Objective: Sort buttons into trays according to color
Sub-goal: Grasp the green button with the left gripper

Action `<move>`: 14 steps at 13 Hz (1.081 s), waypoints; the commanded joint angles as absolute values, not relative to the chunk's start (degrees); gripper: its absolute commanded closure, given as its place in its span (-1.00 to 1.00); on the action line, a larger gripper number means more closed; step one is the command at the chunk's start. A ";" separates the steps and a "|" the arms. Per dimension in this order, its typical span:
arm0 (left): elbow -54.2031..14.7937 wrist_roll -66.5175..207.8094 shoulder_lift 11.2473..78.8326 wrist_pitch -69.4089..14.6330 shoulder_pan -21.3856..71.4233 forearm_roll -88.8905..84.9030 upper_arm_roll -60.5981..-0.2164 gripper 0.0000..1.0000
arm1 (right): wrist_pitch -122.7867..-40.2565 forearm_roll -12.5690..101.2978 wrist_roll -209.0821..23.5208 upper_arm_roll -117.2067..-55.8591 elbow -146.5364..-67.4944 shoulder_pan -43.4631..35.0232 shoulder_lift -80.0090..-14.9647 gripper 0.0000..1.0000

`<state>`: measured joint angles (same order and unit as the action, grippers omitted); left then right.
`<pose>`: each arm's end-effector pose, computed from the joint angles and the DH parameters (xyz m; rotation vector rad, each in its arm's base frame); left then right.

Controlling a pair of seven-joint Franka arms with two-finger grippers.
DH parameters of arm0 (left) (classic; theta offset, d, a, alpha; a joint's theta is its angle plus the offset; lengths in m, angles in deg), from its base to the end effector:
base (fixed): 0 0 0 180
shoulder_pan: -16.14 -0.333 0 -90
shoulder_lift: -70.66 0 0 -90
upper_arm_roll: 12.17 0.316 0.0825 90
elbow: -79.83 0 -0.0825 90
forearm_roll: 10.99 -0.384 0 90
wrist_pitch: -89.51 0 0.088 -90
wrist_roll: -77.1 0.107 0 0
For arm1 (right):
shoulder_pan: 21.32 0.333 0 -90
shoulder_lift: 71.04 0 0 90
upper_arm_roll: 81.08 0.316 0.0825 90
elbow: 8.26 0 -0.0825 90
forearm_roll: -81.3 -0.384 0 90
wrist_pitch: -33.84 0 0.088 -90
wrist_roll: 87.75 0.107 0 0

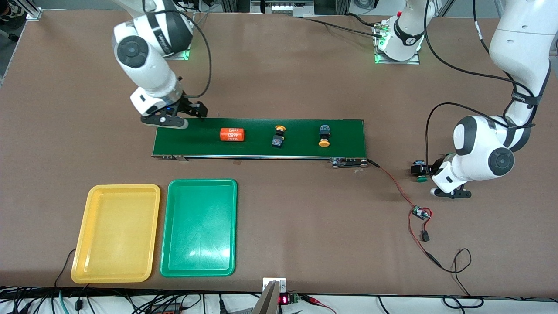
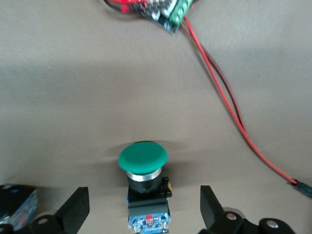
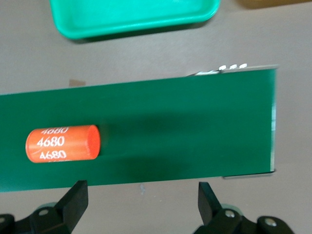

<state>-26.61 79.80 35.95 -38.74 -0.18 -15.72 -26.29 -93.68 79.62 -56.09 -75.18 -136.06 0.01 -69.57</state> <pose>0.6165 0.0316 0.1845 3.0332 -0.0588 -0.3057 0.4662 0.2409 0.3580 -3.1301 0.1496 0.0613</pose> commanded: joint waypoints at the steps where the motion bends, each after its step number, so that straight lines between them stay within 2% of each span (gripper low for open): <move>1: -25.81 80.79 34.72 -38.11 -0.29 -17.93 -26.67 -0.86 | -94.13 79.45 -53.48 -75.46 -135.79 3.01 -69.11 -1.00; 4: -27.39 81.05 35.15 -37.76 -0.47 -17.93 -26.67 0.30 | -95.45 79.45 -49.96 -75.46 -134.74 5.13 -67.09 -1.00; 5: -27.48 81.05 35.33 -37.41 -0.64 -18.02 -26.76 0.79 | -95.36 79.45 -49.17 -75.46 -133.69 5.40 -65.95 -1.00; 6: -27.48 80.96 35.50 -37.23 -0.64 -18.02 -26.76 1.00 | -95.45 79.45 -48.82 -75.46 -133.07 5.49 -65.25 -1.00; 10: -27.31 80.70 40.85 -34.96 0.06 -18.02 -28.25 1.00 | -97.73 79.63 -48.99 -75.46 -132.71 5.40 -64.45 -1.00; 14: -27.39 79.74 47.80 -28.36 1.02 -17.05 -35.71 1.00 | -98.53 79.63 -48.90 -75.46 -131.75 5.58 -63.22 -1.00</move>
<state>-25.99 80.27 43.63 -31.06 0.14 -16.67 -32.89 -98.25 79.62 -49.79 -75.21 -133.22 5.00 -64.46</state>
